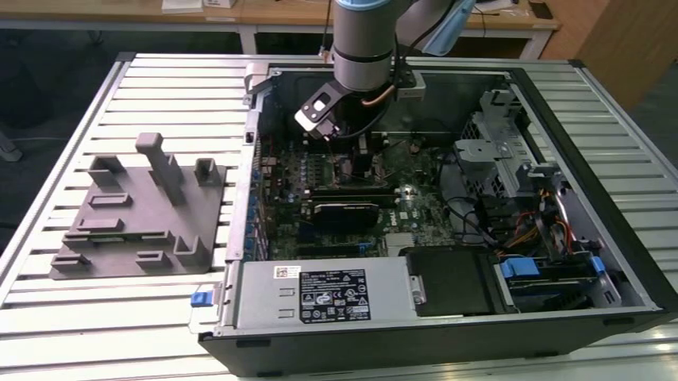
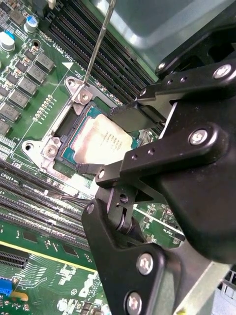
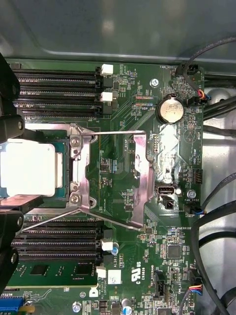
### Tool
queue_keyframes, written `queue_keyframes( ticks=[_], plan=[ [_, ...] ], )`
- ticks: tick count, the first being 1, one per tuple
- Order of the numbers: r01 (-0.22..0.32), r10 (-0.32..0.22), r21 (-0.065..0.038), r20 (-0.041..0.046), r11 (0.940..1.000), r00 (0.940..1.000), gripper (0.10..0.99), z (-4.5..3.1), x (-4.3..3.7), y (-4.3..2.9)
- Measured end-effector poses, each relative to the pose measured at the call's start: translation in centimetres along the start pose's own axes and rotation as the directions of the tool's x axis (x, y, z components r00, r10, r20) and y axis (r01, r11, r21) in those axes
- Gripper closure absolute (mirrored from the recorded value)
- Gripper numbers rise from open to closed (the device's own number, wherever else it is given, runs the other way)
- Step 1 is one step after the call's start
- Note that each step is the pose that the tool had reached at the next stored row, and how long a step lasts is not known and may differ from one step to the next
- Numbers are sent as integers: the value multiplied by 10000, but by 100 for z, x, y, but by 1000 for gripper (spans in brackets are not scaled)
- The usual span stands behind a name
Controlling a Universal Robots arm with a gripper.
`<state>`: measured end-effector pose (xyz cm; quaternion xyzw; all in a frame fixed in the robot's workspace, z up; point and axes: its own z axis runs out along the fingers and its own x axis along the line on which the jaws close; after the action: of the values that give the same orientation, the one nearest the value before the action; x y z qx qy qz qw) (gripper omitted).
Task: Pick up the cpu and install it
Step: 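Place the cpu into insertion slot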
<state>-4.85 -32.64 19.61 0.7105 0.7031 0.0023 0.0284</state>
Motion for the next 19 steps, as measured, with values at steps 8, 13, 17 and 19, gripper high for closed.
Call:
queue_keyframes(
  ticks=[8, 13, 17, 19],
  plan=[
    [-22, 22, 2, 4, 10000, 10000, 576, 2, 0, 0],
    [-25, 25, 2, 4, 10000, 10000, 576, 2, 0, 0],
    [-28, 28, 2, 3, 10000, 10000, 561, 3, 0, 0],
    [-30, 30, 2, 3, 10000, 10000, 498, 3, 0, 0]
  ],
)
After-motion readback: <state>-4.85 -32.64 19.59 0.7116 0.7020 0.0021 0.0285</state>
